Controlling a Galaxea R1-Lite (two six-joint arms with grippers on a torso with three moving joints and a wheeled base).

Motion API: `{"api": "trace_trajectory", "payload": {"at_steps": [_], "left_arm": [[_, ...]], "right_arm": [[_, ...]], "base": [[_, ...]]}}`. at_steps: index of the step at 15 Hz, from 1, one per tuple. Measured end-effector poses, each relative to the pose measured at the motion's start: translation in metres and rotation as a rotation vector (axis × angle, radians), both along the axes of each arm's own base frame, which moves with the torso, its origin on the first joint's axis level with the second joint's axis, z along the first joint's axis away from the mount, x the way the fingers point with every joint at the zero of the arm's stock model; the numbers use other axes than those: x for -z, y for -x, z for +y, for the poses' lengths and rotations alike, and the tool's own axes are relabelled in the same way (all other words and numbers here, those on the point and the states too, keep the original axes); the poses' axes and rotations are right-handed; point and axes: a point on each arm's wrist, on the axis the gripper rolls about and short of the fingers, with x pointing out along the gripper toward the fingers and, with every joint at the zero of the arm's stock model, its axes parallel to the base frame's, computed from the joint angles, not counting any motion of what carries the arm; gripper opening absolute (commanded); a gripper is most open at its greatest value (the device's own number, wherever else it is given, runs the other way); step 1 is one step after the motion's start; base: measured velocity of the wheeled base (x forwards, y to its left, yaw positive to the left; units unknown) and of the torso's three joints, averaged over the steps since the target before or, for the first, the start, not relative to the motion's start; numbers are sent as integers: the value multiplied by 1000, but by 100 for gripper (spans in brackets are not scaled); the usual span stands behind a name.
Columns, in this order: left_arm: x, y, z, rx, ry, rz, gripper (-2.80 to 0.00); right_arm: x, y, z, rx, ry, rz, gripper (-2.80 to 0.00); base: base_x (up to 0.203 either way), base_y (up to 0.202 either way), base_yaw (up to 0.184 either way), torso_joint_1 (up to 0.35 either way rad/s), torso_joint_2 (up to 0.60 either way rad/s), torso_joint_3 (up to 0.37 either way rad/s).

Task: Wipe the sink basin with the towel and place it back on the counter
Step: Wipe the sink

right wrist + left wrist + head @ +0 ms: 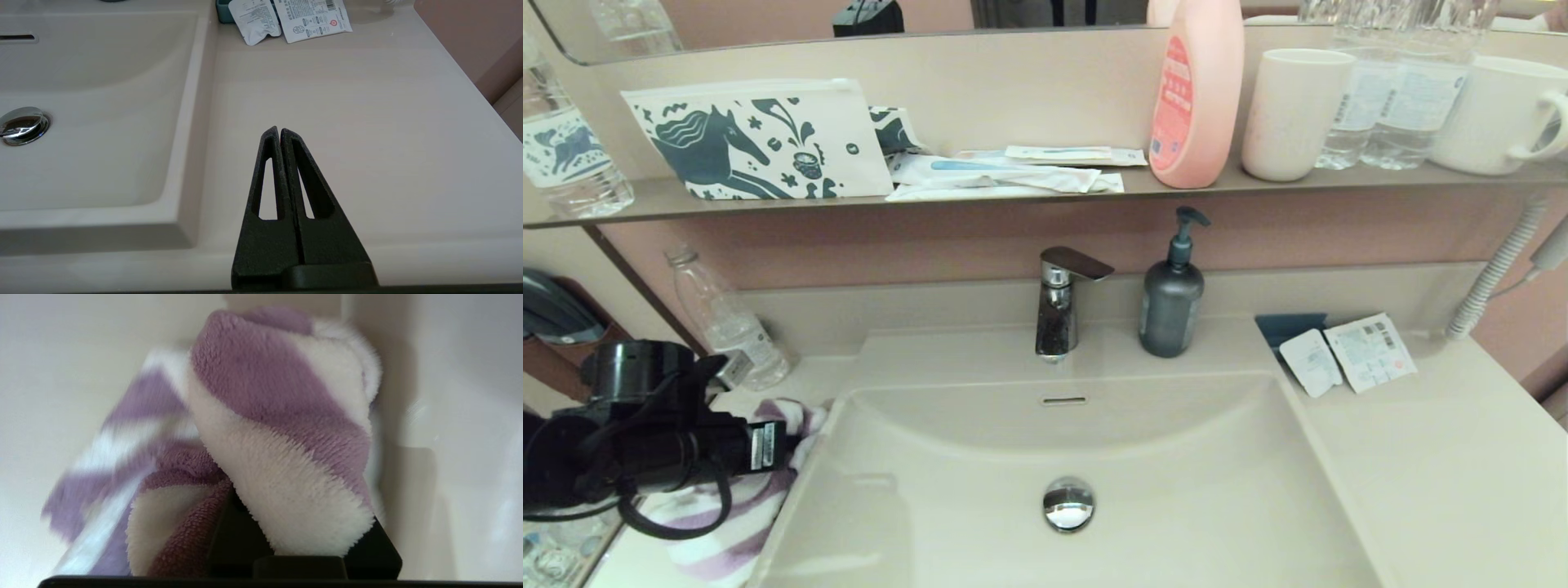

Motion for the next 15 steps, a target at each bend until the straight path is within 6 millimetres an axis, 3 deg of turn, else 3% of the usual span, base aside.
{"api": "trace_trajectory", "payload": {"at_steps": [3, 10, 13, 15], "left_arm": [[-9, -33, -7, 29, -14, -57, -280], [-6, -118, -6, 63, -32, -149, -280], [-9, -138, -6, 70, -26, -141, -280], [-3, -141, -5, 67, -20, -123, -280]], "right_arm": [[0, 0, 0, 0, 0, 0, -280], [0, 0, 0, 0, 0, 0, -280], [0, 0, 0, 0, 0, 0, -280], [0, 0, 0, 0, 0, 0, -280]], "base": [[0, 0, 0, 0, 0, 0], [0, 0, 0, 0, 0, 0], [0, 0, 0, 0, 0, 0], [0, 0, 0, 0, 0, 0]]}}
